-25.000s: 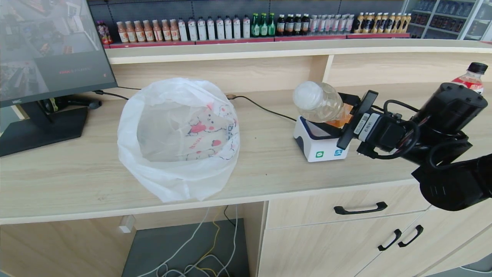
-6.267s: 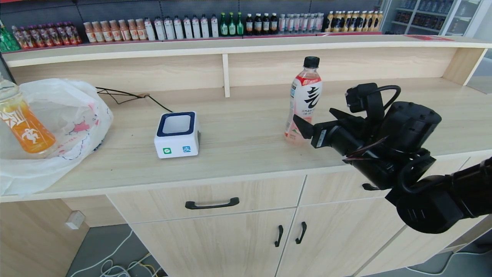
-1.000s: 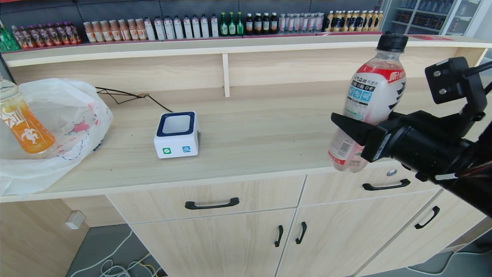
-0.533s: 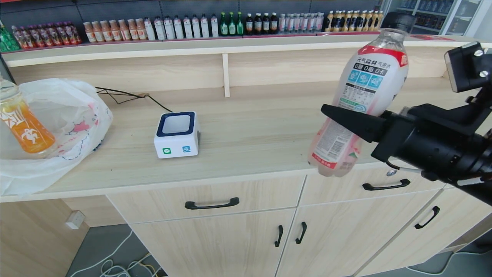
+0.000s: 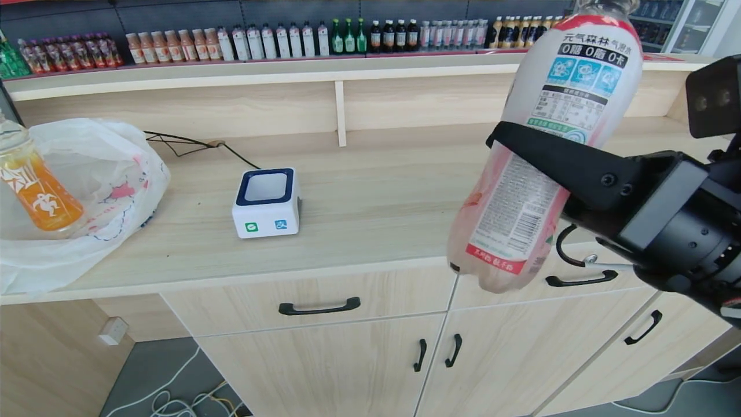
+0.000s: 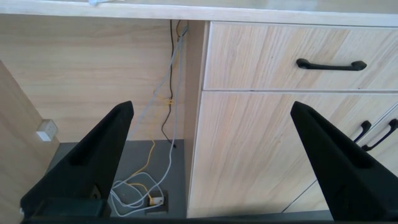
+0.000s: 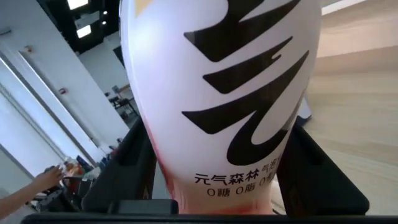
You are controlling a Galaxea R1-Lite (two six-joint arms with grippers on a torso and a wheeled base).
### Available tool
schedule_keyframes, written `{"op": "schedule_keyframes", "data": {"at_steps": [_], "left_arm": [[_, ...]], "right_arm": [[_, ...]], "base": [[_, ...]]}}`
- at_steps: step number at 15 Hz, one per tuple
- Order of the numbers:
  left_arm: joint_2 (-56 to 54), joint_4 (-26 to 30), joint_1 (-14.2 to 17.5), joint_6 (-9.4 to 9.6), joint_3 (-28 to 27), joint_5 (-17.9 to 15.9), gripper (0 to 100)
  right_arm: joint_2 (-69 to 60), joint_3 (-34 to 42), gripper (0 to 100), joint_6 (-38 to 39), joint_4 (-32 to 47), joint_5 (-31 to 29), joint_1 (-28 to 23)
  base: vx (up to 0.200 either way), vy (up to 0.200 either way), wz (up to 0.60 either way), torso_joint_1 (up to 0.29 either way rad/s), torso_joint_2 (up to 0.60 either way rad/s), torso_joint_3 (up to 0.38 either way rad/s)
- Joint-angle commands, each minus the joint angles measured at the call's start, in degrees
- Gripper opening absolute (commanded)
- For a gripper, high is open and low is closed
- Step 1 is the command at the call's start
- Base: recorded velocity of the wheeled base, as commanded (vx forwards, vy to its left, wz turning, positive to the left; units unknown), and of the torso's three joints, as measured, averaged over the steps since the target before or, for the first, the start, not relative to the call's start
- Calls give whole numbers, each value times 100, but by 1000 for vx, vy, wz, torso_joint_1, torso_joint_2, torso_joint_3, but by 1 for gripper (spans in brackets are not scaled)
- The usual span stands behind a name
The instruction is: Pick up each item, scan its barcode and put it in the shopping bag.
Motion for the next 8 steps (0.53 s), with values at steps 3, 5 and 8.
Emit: {"op": "schedule_keyframes", "data": {"at_steps": [3,5,8], "left_arm": [[-1,-1,0,0,0,0,100],[-1,-1,0,0,0,0,100],[-1,-1,0,-9,0,0,100]], "right_arm": [[606,691,0,109,-1113,875,68],[738,674,0,144,-1245,989,94],[940,261,0,381,-1245,998,305]], "base": [[0,0,0,0,0,0],[0,0,0,0,0,0],[0,0,0,0,0,0]]}}
